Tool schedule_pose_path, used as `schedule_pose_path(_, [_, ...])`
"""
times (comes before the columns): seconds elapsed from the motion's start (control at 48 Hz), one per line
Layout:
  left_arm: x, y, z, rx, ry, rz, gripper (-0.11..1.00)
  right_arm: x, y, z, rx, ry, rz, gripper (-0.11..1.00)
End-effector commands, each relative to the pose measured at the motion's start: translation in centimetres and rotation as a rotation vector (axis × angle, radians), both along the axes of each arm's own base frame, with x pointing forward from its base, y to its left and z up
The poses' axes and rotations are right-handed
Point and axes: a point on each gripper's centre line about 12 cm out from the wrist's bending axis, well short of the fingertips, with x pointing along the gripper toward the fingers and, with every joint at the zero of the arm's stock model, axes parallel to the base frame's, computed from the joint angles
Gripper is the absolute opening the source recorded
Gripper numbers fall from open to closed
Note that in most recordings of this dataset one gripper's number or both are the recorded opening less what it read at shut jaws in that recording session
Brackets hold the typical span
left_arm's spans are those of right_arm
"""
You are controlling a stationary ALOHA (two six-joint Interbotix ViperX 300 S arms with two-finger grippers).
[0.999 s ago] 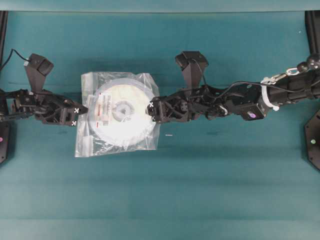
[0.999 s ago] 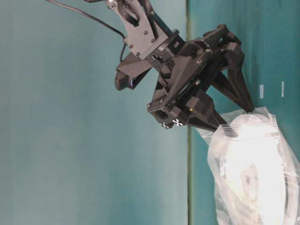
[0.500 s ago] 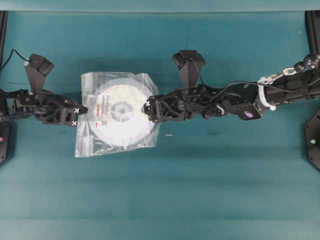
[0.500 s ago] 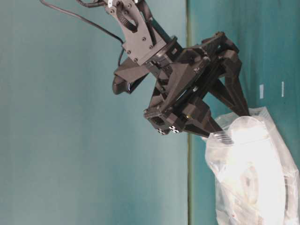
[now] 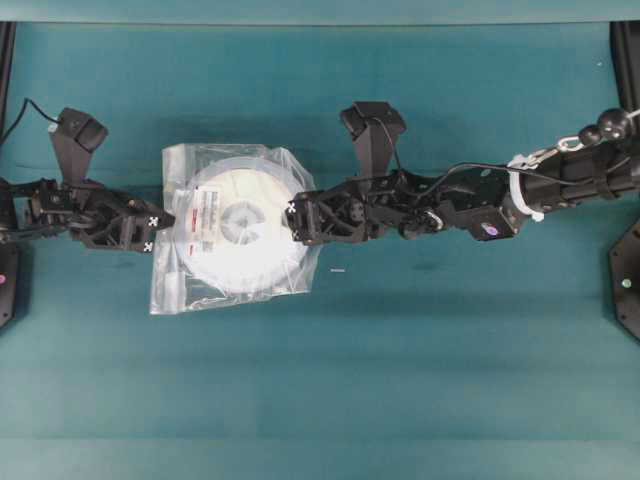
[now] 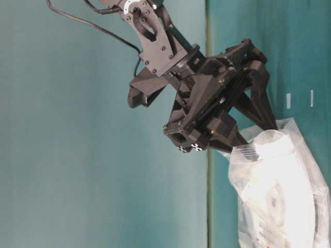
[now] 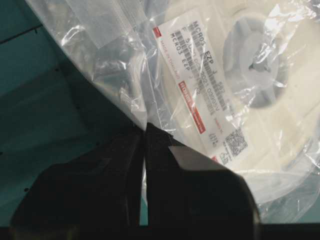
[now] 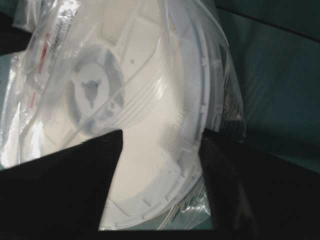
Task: Take out the reel from the clear zip bag.
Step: 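Reach the right gripper into the bag opening and grasp the reel rim, then pull the reel rightward out of the bag while the left gripper holds it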
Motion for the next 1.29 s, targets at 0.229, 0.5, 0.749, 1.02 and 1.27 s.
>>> schedule_pose_path(0.229, [0.3, 0.1, 0.2, 0.006, -0.011, -0.002, -0.01, 0.5, 0.4, 0.7, 0.006, -0.022, 0.004, 0.14])
schedule_pose_path(0.5, [0.3, 0.1, 0.2, 0.005, -0.010, -0.002, -0.01, 0.0, 0.5, 0.4, 0.014, -0.003, 0.005, 0.01])
schedule_pose_path(0.749, [0.3, 0.1, 0.2, 0.005, -0.010, -0.002, -0.01, -0.8, 0.6, 0.4, 0.018, 0.003, -0.001, 0.01])
schedule_pose_path(1.02, [0.3, 0.1, 0.2, 0.006, -0.011, -0.002, -0.01, -4.2, 0.1, 0.6, 0.018, 0.012, -0.046, 0.01])
schedule_pose_path(1.27, [0.2, 0.1, 0.2, 0.005, -0.010, -0.002, -0.01, -6.8, 0.3, 0.5, 0.026, 0.037, -0.057, 0.01])
